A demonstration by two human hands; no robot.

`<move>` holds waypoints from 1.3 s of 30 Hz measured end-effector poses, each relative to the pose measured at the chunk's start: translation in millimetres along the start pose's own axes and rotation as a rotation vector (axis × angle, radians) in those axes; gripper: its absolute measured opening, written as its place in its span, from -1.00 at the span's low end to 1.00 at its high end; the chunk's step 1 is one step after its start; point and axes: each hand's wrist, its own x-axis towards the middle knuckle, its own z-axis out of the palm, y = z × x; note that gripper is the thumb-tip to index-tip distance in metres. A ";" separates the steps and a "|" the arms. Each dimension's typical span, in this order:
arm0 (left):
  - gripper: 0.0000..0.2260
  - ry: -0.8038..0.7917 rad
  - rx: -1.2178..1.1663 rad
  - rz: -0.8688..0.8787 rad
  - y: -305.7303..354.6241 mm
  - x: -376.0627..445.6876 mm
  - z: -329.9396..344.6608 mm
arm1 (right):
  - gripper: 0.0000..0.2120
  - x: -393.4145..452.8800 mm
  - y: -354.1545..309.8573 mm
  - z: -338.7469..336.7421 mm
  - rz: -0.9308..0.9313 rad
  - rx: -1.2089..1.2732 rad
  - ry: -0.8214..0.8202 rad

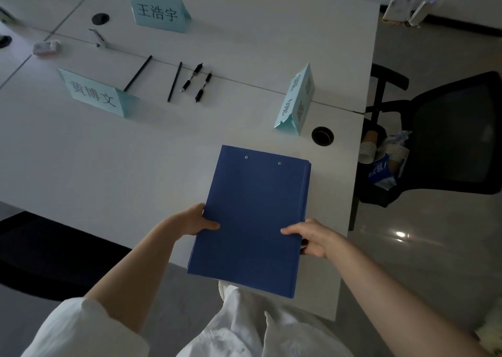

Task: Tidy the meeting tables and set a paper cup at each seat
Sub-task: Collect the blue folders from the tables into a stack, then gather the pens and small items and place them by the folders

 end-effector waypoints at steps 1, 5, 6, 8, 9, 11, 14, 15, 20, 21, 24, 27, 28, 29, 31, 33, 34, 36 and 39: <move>-0.48 0.000 -0.016 0.000 0.2 -0.6 -1.1 | -0.55 1.7 -0.1 -1.0 0.004 -0.001 -0.001; -0.50 -0.011 -0.076 -0.008 -0.2 -5.5 -4.1 | -0.55 4.7 -4.5 -8.8 -0.001 -0.056 0.009; -0.50 -0.016 -0.067 -0.017 -1.4 -7.1 -4.1 | -0.54 4.9 -7.4 -11.7 -0.020 -0.092 0.029; -0.50 -0.016 -0.054 -0.035 -1.9 -9.9 -5.2 | -0.65 1.7 -17.5 -18.0 -0.092 -0.183 0.104; -0.51 -0.008 -0.059 -0.043 -1.0 -10.9 -5.5 | -0.75 -1.6 -24.5 -21.3 -0.140 -0.239 0.158; -0.54 0.045 -0.081 -0.049 0.5 -11.4 -8.2 | -0.86 -8.0 -41.2 -25.2 -0.235 -0.351 0.257; -0.61 0.163 -0.133 -0.063 0.0 -12.2 -16.7 | -0.88 -19.5 -68.5 -18.3 -0.337 -0.517 0.358; -0.64 0.180 -0.148 -0.058 -0.5 -12.3 -18.8 | -0.90 -22.8 -75.7 -14.3 -0.362 -0.555 0.373; -0.76 0.242 -0.147 0.019 -4.7 -16.2 -35.7 | -0.52 -34.4 -98.7 18.7 -0.423 -0.641 0.385; -0.78 0.248 -0.142 0.038 -5.4 -17.1 -42.2 | -0.51 -34.0 -102.2 27.4 -0.434 -0.635 0.364; -0.84 0.274 -0.124 0.103 -6.4 -20.7 -62.0 | -0.54 -30.8 -111.2 53.9 -0.459 -0.639 0.301; -0.88 0.325 -0.115 0.162 -13.3 -20.8 -91.5 | -0.59 -28.8 -123.9 92.9 -0.495 -0.644 0.279; -0.89 0.350 -0.108 0.179 -16.4 -19.4 -102.3 | -0.61 -27.3 -128.6 106.1 -0.509 -0.634 0.273; -0.90 0.377 -0.097 0.192 -20.0 -18.8 -113.6 | -0.63 -26.1 -133.6 120.0 -0.522 -0.627 0.271; -0.90 0.419 -0.078 0.218 -26.9 -19.1 -139.2 | -0.66 -23.8 -145.2 150.3 -0.551 -0.613 0.281; -0.89 0.456 -0.062 0.245 -28.6 -19.2 -163.1 | -0.67 -19.0 -157.2 174.6 -0.579 -0.601 0.291; -0.88 0.467 -0.047 0.258 -28.2 -18.3 -176.7 | -0.67 -15.6 -164.1 187.5 -0.579 -0.592 0.297; -0.87 0.492 -0.008 0.295 -22.0 -14.8 -201.8 | -0.67 -8.2 -178.1 207.4 -0.593 -0.566 0.303; -0.84 0.523 0.048 0.334 -0.9 -1.6 -234.3 | -0.67 0.7 -206.0 224.9 -0.597 -0.545 0.314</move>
